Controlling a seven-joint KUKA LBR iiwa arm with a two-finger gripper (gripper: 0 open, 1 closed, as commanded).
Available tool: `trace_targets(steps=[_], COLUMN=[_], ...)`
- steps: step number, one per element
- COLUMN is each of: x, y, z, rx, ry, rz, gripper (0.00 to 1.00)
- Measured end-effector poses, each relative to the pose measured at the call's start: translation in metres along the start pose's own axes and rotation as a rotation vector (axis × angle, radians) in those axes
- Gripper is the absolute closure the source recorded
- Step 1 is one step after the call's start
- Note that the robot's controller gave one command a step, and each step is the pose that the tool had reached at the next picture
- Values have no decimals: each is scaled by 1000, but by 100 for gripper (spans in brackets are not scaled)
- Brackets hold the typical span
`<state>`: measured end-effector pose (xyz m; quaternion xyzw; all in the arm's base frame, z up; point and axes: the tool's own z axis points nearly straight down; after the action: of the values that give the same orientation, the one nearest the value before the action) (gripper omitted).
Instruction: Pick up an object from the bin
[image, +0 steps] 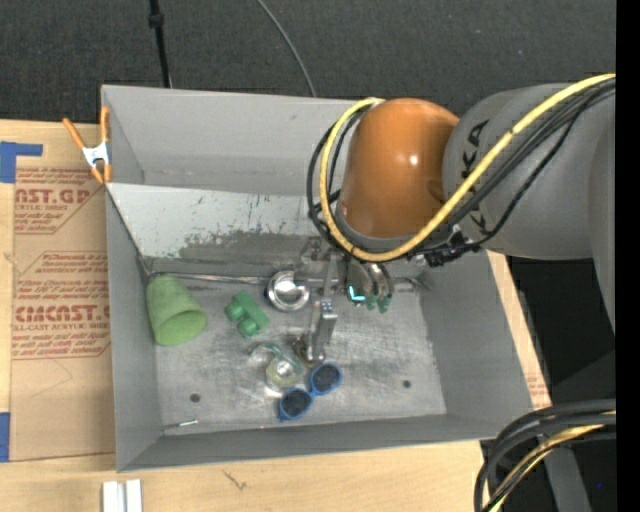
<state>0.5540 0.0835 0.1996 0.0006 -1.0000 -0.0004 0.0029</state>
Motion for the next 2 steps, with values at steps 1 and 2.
trace_targets(steps=[1,2], x=[-1,-1], y=[49,49], z=[107,108], rx=[0,-1], ry=[-18,-20], rz=[-363,-362], gripper=[0,100])
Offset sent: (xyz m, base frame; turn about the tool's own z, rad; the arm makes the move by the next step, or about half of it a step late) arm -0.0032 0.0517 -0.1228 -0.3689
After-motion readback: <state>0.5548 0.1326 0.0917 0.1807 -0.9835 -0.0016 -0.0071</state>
